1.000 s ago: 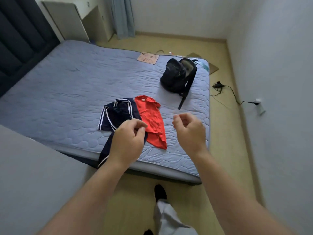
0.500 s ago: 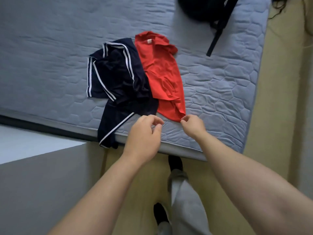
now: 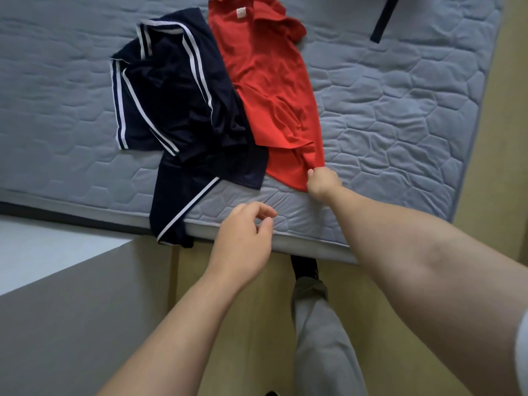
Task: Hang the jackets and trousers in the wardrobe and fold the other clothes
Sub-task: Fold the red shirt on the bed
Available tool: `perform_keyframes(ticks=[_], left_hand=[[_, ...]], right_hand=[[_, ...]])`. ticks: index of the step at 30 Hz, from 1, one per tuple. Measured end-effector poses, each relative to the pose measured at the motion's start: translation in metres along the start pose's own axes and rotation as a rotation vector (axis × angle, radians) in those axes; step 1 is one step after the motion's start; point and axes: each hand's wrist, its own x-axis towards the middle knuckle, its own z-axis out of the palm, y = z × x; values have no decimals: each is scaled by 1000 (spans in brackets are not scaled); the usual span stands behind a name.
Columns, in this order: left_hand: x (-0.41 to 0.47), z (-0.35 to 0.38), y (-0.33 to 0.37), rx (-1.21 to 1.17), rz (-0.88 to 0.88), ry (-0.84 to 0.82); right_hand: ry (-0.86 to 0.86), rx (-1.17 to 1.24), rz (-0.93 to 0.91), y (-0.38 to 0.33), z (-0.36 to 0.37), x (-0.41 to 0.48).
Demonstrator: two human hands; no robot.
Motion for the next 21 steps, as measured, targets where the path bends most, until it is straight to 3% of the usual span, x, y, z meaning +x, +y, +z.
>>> perform_keyframes(ticks=[3,7,16,21], left_hand=[[-2,-8,7,-11,2,-1],[-14,-34,24,-1,19,-17],[-49,-153,84,92,230,60],[-84,-211,124,35,446,129]], right_hand=[[214,226,5,-15,-22,-19],[337,437,-68,-55,-69,-74],[495,330,-486,-164,-203,-265],[601,356,-534,-209,-266,-383]])
